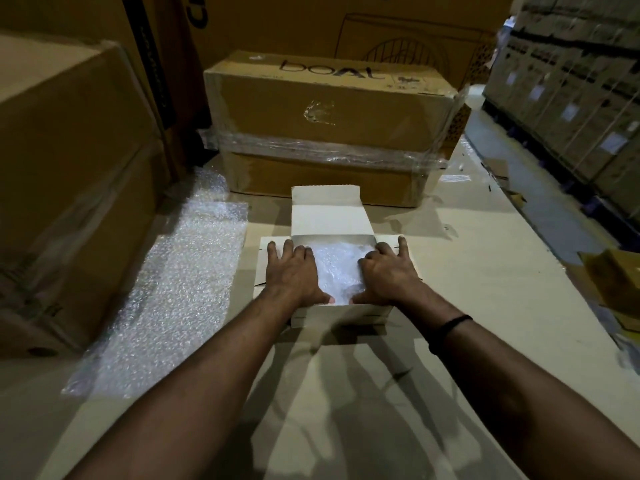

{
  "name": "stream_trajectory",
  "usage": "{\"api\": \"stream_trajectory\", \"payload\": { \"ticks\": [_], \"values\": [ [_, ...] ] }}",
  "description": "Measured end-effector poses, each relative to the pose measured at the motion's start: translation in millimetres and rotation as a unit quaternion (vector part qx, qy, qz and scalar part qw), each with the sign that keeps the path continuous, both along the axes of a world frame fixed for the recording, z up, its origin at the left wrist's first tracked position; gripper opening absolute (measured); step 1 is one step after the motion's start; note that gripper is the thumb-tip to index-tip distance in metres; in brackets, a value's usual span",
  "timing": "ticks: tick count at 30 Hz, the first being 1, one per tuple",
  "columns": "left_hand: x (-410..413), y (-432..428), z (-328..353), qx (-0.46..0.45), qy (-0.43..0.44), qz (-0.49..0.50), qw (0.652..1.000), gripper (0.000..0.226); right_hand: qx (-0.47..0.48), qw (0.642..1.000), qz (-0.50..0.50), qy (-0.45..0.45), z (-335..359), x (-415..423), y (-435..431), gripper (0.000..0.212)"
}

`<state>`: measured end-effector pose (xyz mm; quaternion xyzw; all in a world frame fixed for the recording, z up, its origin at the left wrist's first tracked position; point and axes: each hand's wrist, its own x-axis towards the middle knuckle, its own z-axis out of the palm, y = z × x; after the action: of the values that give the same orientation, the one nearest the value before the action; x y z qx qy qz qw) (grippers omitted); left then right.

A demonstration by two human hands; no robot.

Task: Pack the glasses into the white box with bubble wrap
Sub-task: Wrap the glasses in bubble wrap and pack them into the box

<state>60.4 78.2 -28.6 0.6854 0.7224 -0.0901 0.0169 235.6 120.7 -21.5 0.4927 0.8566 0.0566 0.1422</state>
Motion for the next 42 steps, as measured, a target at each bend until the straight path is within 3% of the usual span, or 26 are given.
{"api": "stream_trajectory", "payload": {
  "ticks": [4, 8, 12, 18, 23, 30, 34, 38, 42],
  "values": [
    [-5.8, -4.2, 7.1, -0.011, -0.022, -0.011, 1.0, 0.11, -0.019, 0.998, 0.036, 0.043, 6.6, 5.5, 0.0, 0.079],
    [-27.7, -8.4, 14.2, 0.038, -0.088, -0.019, 0.995, 0.076, -0.066, 0.984, 0.125, 0.109, 11.7, 14.1, -0.6, 0.062],
    [-29.5, -7.1, 10.8, -0.02, -0.024, -0.039, 0.999, 0.056, -0.099, 0.984, 0.133, 0.064, 5.1, 5.3, 2.6, 0.049],
    [-24.8, -3.4, 5.1, -0.047, 0.019, -0.054, 0.997, 0.057, -0.119, 0.985, 0.123, 0.014, 8.4, 0.5, 5.8, 0.05],
    [-27.0, 2.3, 19.0, 0.006, -0.033, -0.068, 0.997, 0.076, -0.164, 0.977, 0.069, 0.116, 28.9, 11.4, 13.1, 0.078],
    [-22.8, 18.3, 18.0, -0.053, -0.009, -0.086, 0.995, 0.083, -0.176, 0.979, 0.106, 0.018, 21.5, -12.1, 35.4, 0.099],
    [-20.9, 20.0, 16.3, -0.058, 0.009, -0.083, 0.995, 0.087, -0.144, 0.981, 0.124, 0.047, 8.4, -14.2, 34.0, 0.098],
    [-18.9, 18.4, 11.2, -0.048, 0.018, -0.082, 0.995, 0.09, -0.096, 0.985, 0.142, 0.019, 4.3, -11.4, 29.3, 0.09],
    [-29.5, 15.7, 14.6, -0.025, -0.014, -0.086, 0.996, 0.075, -0.104, 0.986, 0.105, 0.076, 17.2, 5.4, 29.1, 0.09]
  ]
}}
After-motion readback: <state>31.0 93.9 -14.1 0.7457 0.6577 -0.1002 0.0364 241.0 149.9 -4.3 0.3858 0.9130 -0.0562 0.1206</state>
